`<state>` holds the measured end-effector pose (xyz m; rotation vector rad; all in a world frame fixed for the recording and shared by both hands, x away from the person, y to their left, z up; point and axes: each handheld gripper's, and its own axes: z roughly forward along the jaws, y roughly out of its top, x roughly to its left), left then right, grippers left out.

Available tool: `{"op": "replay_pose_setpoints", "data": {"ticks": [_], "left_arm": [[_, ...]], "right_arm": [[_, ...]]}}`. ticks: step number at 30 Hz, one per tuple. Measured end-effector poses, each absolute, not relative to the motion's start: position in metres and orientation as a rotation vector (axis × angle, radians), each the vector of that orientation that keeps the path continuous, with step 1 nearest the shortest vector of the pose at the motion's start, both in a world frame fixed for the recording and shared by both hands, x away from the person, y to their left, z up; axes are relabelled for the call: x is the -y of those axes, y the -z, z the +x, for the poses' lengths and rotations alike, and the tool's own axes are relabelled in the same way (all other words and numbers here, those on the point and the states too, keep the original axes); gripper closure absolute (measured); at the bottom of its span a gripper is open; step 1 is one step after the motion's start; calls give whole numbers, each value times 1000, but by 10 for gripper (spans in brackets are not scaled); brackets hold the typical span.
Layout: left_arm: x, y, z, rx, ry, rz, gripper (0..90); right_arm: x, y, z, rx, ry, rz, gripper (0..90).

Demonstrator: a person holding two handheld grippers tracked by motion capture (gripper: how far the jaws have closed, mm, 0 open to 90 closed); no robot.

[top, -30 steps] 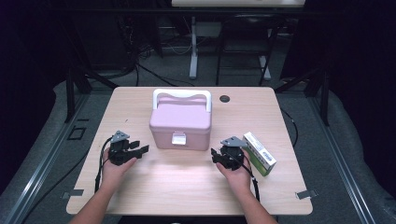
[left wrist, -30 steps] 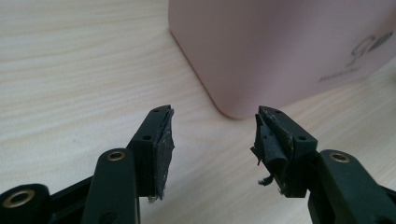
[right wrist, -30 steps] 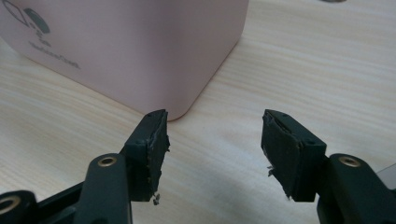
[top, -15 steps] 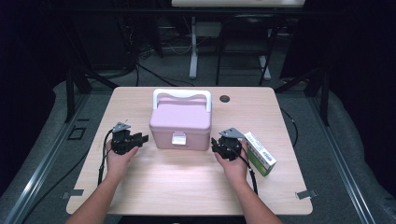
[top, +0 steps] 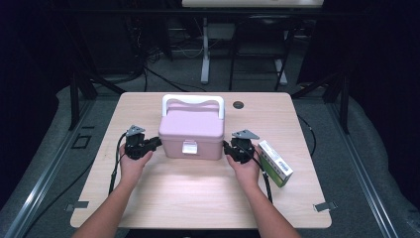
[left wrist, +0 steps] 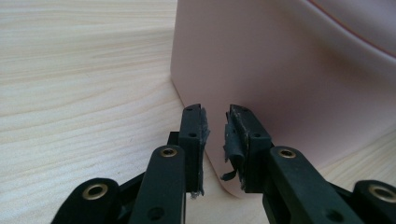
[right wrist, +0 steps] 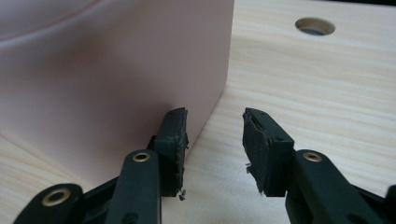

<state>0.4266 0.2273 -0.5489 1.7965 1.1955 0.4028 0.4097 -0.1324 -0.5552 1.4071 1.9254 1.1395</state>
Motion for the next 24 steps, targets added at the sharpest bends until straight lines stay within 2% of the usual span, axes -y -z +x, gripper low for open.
{"op": "replay_pose_setpoints", "data": {"ticks": [3,4,5,6,8,24], "left_arm": [[-228,548,425,-1185,-384,1806,785],[-227,548,423,-1183,-371,1804,802],[-227,548,423,-1183,-371,1804,821],[-226,547,422,-1183,-376,1812,821],[-223,545,419,-1178,-371,1823,881],[-219,544,401,-1191,-384,1824,898]], "right_arm": [[130,555,409,-1934,-1127,1383,675],[127,555,406,-1941,-1115,1355,771],[124,555,405,-1944,-1110,1341,808],[124,555,405,-1944,-1110,1341,808],[120,554,402,-1947,-1088,1303,882],[121,552,389,-1976,-1087,1310,900]]}}
